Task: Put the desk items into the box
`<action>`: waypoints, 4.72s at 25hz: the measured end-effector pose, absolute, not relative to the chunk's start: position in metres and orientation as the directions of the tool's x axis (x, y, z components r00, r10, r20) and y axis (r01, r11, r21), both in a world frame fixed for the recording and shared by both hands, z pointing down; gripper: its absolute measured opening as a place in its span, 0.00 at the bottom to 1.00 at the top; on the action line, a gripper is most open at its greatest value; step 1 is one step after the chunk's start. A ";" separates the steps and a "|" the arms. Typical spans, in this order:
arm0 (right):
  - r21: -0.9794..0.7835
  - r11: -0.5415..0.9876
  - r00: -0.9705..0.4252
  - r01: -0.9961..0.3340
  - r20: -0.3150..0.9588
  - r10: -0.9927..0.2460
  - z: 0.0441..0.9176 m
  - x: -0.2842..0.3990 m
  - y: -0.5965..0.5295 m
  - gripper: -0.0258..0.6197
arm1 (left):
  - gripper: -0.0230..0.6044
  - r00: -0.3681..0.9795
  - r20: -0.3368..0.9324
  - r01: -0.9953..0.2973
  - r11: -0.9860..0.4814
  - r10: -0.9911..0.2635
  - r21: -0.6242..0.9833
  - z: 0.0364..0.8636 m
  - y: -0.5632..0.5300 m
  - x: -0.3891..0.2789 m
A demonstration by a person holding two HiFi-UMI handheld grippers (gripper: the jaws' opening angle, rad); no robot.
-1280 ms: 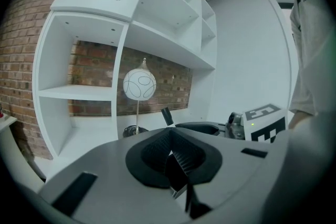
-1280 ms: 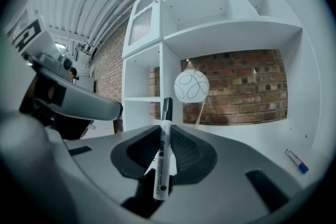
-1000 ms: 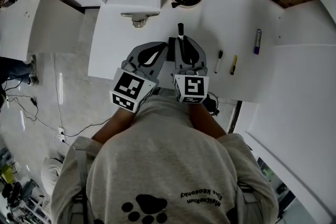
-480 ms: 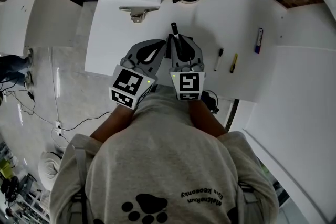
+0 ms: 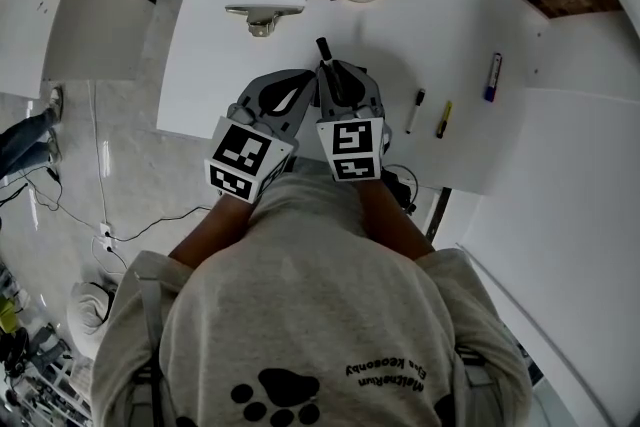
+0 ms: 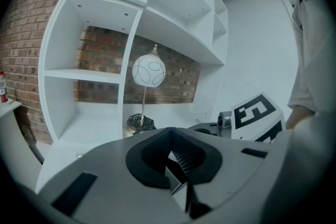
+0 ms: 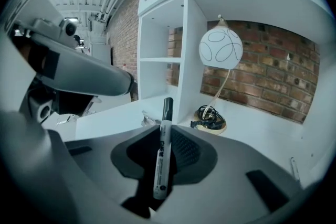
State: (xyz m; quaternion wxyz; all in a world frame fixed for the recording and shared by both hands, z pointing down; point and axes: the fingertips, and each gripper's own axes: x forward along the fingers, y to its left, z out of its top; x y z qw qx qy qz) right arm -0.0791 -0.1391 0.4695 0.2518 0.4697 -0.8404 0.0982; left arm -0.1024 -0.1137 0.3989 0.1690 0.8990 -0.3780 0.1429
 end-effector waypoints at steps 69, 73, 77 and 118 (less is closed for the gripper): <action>0.048 0.317 -0.305 -0.947 0.176 -0.936 0.331 -0.023 -0.079 0.07 | 0.05 0.749 0.194 -0.659 -0.742 -0.634 0.119 0.324 -0.077 -0.072; 0.041 0.300 -0.290 -0.953 0.153 -0.945 0.323 -0.014 -0.073 0.07 | 0.05 0.760 0.173 -0.647 -0.755 -0.626 0.109 0.317 -0.074 -0.065; 0.050 0.277 -0.268 -0.960 0.140 -0.953 0.318 0.000 -0.067 0.07 | 0.05 0.775 0.164 -0.629 -0.771 -0.610 0.105 0.314 -0.071 -0.052; 0.078 0.060 -0.043 -0.995 0.198 -0.979 0.358 0.147 -0.044 0.06 | 0.05 0.891 0.194 -0.439 -0.890 -0.411 0.127 0.356 -0.052 0.099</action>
